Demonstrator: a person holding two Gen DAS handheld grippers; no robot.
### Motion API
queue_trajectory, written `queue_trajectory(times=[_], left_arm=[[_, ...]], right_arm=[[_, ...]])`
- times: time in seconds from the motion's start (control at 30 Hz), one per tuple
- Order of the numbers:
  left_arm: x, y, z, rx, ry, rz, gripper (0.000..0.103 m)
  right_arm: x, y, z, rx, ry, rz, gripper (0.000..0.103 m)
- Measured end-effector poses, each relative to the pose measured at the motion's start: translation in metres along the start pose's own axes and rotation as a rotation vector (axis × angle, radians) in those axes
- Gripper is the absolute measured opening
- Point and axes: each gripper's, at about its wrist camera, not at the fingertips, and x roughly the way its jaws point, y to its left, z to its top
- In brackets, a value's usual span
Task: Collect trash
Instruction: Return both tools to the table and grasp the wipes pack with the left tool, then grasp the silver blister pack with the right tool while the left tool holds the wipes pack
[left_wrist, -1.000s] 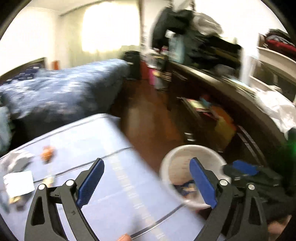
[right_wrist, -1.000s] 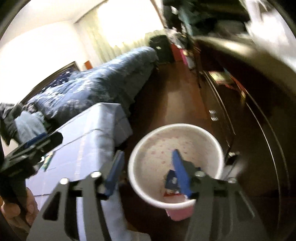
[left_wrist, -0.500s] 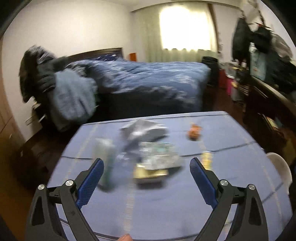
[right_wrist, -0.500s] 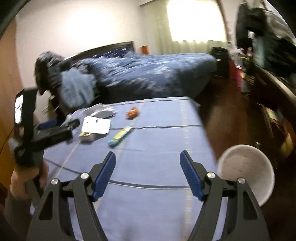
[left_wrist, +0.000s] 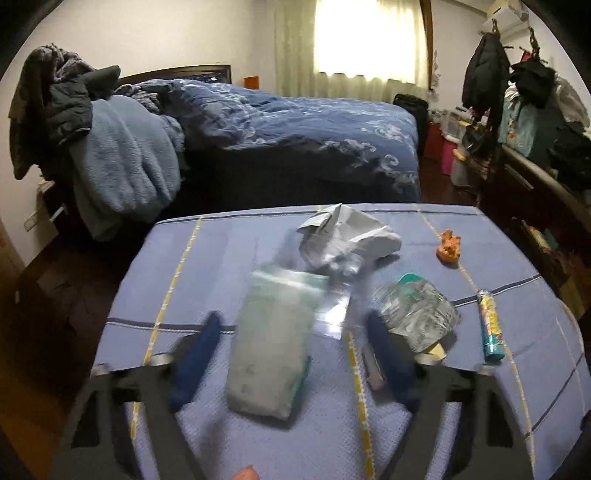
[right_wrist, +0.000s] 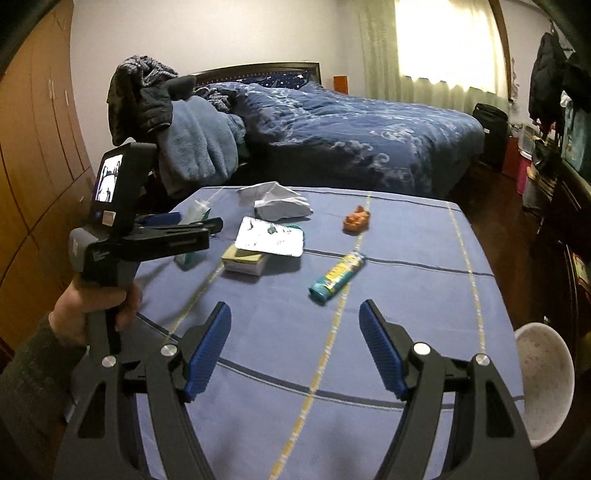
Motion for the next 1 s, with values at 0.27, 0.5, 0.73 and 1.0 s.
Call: queue_trajectory(times=[0.27,0.5,0.73,1.0], left_arm=[[-0.019,0.014,-0.004,-0.029,-0.048,-0.009,0.040],[-0.066,0.043,-0.015,-0.135,-0.114,0.022,0.040],[-0.085,0.050,-0.030,-0.132,-0.130,0.083,0.041],[-0.083,0.052,-0.037,-0.142,-0.127,0.067,0.041]], right_arm=[[0.021,0.013,0.013,0.002,0.030,0.028,0.073],[0.050,0.028,0.026,0.007,0.052,0.029,0.073],[0.111,0.044,0.054,-0.011,0.086,-0.021,0.073],[0.181,0.037,0.075,0.007,0.185,-0.059,0.074]])
